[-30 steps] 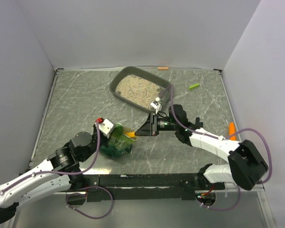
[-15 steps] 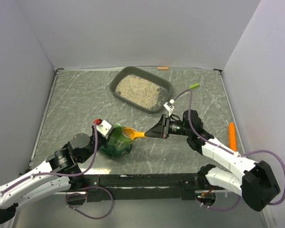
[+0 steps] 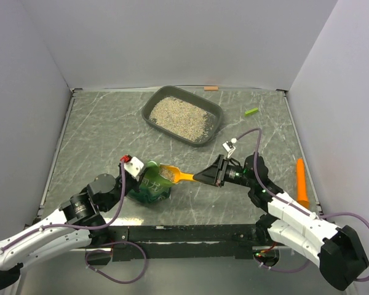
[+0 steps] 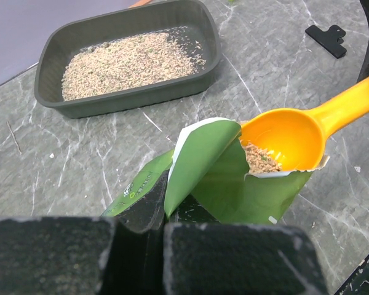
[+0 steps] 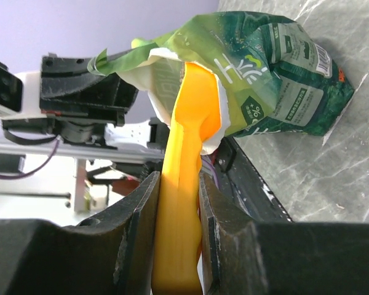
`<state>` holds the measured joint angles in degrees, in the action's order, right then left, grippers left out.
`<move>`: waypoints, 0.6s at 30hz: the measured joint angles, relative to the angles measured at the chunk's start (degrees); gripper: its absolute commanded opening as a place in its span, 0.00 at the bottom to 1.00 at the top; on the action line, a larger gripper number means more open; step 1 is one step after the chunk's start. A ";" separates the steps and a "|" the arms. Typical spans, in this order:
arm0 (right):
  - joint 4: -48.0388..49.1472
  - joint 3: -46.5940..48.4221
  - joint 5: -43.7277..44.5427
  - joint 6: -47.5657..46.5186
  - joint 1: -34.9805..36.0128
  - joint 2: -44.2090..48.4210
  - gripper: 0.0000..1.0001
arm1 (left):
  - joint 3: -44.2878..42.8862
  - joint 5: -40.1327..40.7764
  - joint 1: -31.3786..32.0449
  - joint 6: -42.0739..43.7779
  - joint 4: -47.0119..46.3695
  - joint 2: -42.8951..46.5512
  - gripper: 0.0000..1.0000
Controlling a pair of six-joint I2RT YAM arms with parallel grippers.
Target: Fill the litter box with clean litter
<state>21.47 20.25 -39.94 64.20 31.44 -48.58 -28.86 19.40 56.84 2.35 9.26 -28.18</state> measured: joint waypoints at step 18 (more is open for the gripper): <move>-2.51 -3.02 3.23 6.47 0.00 8.85 0.00 | 0.57 -0.11 0.28 -0.02 -0.02 1.49 0.01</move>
<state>18.96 17.23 -36.71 70.67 31.44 -39.72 -28.29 19.29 57.12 2.33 9.23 -26.70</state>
